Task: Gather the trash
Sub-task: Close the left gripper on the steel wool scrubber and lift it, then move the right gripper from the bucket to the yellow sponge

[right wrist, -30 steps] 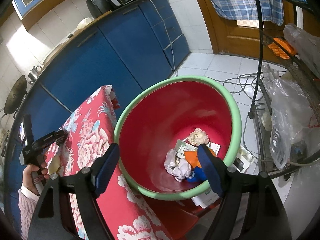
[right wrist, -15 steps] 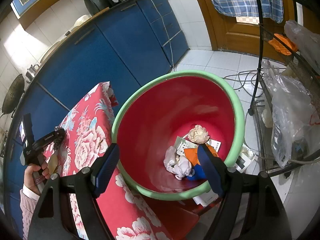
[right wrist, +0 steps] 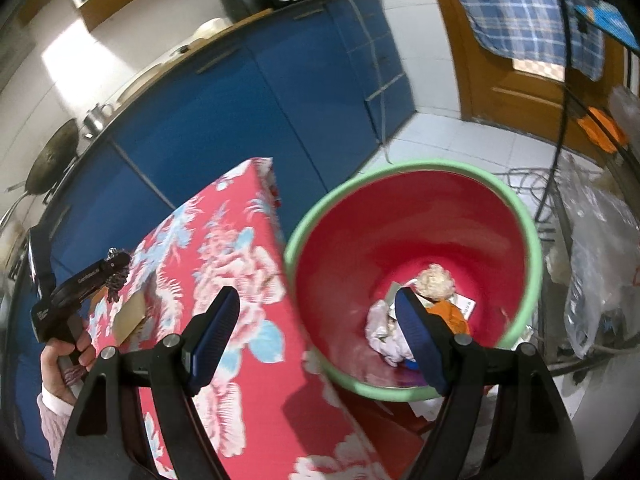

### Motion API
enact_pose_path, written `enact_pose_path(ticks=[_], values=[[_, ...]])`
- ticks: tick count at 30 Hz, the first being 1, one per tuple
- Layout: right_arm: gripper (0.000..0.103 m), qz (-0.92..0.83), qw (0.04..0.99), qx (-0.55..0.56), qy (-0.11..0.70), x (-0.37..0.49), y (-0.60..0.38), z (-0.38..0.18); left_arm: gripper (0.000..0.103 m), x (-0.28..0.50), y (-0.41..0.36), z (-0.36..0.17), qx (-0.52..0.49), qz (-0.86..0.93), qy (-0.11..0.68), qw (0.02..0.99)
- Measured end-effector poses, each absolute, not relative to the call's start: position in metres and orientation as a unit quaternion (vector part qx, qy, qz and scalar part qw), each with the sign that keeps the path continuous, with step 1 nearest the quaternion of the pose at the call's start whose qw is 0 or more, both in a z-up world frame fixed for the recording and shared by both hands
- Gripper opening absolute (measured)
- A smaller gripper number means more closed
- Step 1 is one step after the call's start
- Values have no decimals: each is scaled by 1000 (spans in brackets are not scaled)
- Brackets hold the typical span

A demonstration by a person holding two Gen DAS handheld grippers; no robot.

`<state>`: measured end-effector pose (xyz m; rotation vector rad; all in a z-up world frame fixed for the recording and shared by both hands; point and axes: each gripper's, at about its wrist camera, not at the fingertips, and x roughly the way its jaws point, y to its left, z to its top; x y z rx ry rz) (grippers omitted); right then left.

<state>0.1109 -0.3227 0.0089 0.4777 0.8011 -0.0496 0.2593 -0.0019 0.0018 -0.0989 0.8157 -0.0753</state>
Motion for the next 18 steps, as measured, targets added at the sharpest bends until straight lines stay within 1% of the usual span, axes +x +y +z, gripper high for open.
enact_pose_path(ticks=[8,18], values=[[82,29,896,194,398,129,-275,16,38,211,42,5,-95,-12,390,916],[82,98,894,135,416,154,-196,15,38,173,85,-2,-117,44,382,916]])
